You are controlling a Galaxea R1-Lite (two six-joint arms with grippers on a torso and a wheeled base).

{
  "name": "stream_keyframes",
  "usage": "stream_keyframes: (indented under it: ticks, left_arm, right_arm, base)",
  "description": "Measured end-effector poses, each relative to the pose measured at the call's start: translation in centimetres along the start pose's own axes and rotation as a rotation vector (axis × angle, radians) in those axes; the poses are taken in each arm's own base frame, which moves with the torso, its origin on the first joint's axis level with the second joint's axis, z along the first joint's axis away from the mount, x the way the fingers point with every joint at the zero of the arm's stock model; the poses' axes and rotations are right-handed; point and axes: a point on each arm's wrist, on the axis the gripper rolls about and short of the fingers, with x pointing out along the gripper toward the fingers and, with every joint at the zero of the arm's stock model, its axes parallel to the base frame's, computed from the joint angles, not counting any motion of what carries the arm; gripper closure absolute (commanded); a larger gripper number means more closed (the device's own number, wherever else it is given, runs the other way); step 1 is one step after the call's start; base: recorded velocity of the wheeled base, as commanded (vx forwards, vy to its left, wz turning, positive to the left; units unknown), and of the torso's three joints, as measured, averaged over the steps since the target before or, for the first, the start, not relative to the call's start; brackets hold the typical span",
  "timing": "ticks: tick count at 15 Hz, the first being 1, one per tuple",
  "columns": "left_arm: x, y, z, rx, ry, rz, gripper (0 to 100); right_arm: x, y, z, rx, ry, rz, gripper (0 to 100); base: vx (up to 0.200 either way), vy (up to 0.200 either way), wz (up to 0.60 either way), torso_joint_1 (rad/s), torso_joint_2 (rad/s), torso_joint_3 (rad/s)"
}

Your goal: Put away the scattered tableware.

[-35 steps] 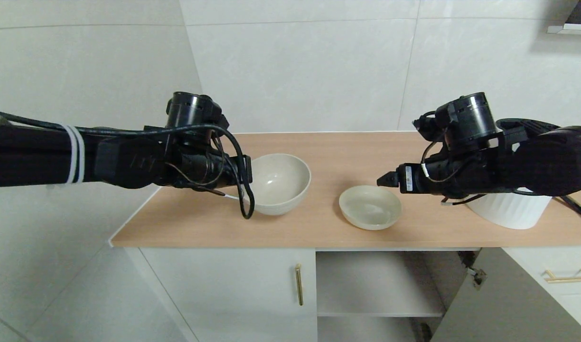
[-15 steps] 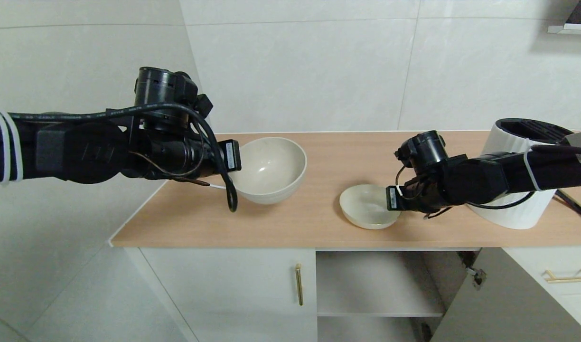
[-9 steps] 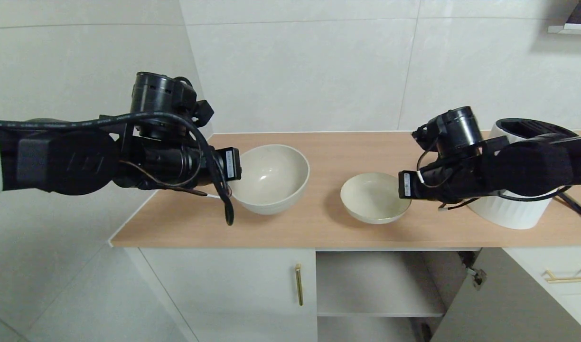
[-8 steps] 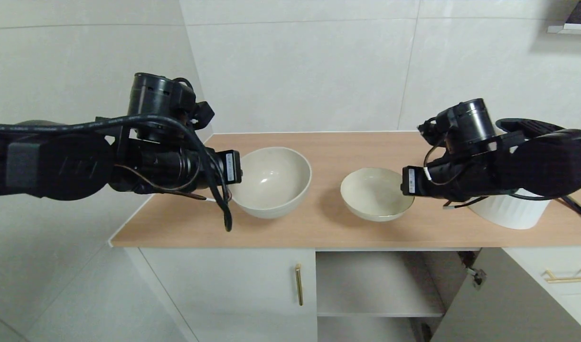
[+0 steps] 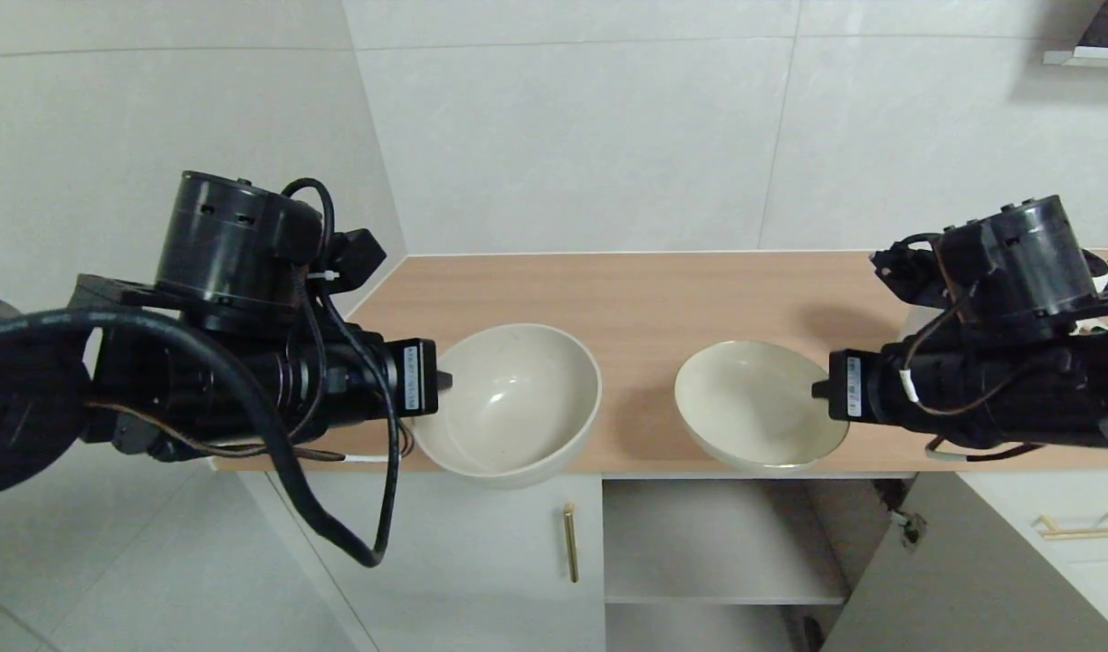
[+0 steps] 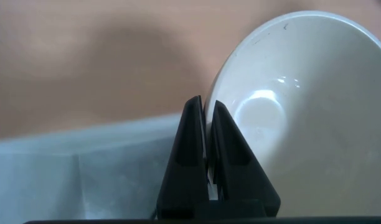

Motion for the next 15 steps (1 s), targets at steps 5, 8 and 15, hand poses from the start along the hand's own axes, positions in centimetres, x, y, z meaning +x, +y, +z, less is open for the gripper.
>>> stream_keyframes:
  ticks: [5,8,15]
  left_arm:
    - [0.8,0.1,-1.4,0.003,0.050,0.009,100]
    - [1.3,0.1,-1.9,0.008,0.071,0.010,100]
    - [1.5,0.1,-2.0,0.013,0.079,0.011,100]
  right_arm:
    - [-1.7,-0.4,-3.0,-0.029,0.046,-0.002,100]
    - [-1.8,-0.6,-3.5,-0.035,0.060,-0.003,100]
    - [-1.0,-0.6,-4.2,-0.047,0.098,-0.019,100]
  base:
    - [-0.120,0.000,0.00,0.004,0.00,0.000]
    - [0.000,0.000,0.00,0.000,0.00,0.000]
    - [0.000,0.000,0.00,-0.066,0.18,0.109]
